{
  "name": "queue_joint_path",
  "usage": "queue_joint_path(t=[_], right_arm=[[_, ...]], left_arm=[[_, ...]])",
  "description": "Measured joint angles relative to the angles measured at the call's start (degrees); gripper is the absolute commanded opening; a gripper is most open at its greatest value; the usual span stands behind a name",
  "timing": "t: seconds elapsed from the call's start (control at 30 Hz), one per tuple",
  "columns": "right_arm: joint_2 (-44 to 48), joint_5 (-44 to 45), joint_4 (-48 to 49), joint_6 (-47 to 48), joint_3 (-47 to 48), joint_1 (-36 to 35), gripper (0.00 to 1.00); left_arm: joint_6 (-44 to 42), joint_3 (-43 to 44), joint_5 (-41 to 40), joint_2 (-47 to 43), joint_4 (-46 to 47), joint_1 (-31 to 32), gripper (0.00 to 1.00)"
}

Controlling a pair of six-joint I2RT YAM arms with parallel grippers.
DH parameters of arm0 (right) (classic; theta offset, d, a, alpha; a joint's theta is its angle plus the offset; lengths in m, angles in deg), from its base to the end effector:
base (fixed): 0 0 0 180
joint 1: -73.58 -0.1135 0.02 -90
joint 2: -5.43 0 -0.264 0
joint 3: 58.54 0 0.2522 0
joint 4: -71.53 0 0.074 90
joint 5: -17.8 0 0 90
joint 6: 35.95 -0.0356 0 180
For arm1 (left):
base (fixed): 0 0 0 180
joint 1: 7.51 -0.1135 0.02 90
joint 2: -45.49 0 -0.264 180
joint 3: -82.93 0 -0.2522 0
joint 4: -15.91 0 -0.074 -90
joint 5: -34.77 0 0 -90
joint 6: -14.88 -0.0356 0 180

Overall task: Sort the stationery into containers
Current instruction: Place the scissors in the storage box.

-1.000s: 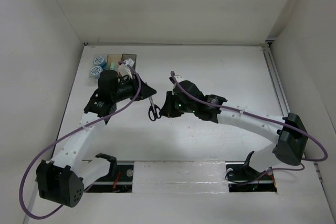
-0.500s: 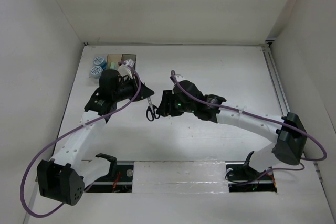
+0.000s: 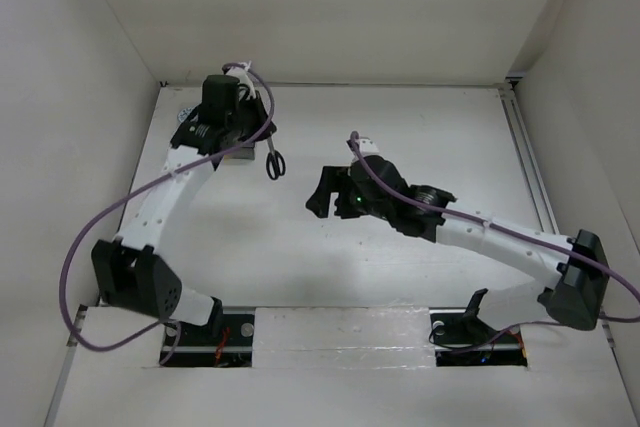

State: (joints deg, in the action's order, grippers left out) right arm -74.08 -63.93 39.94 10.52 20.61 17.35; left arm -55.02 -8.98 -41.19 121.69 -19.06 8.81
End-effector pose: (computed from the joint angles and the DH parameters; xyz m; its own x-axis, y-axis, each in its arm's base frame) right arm 0.1804 0.2605 0.3137 -0.7331 0.1298 -0.6676 -0.3446 0.7753 0.5292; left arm 0.2890 -0.0936 0.3793 -0.5206 -0.1950 -0.8312 0.3279 0.8533 -0.4055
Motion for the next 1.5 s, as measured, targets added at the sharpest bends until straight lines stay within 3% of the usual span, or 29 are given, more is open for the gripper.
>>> queue_joint_path(t=[0.17,0.3,0.53,0.97,1.5], right_arm=[[7.5,1.4,-0.2,0.2,-4.6,0.1,0.84],[14.7,2.1,-2.6,0.2,-8.4,0.3,0.84],[27.3,3.4,-8.4,0.8,-11.3,0.3,0.84],[35.2,2.2,-13.4,2.0,-18.4,0.3,0.84],[32.5,1.9,-13.2,3.7,-18.5,0.3,0.84]], left_arm=[[-4.1,16.1,-8.7,16.8,-6.5,-0.9,0.0],[-8.5,33.9,-13.9,30.5,-13.0,-2.3,0.0],[-15.4,48.9,-16.0,40.7,-15.4,-6.5,0.0],[-22.9,47.9,-15.8,48.5,-9.6,-8.3,0.0],[-21.5,45.0,-16.5,51.8,-4.2,-8.9,0.0]])
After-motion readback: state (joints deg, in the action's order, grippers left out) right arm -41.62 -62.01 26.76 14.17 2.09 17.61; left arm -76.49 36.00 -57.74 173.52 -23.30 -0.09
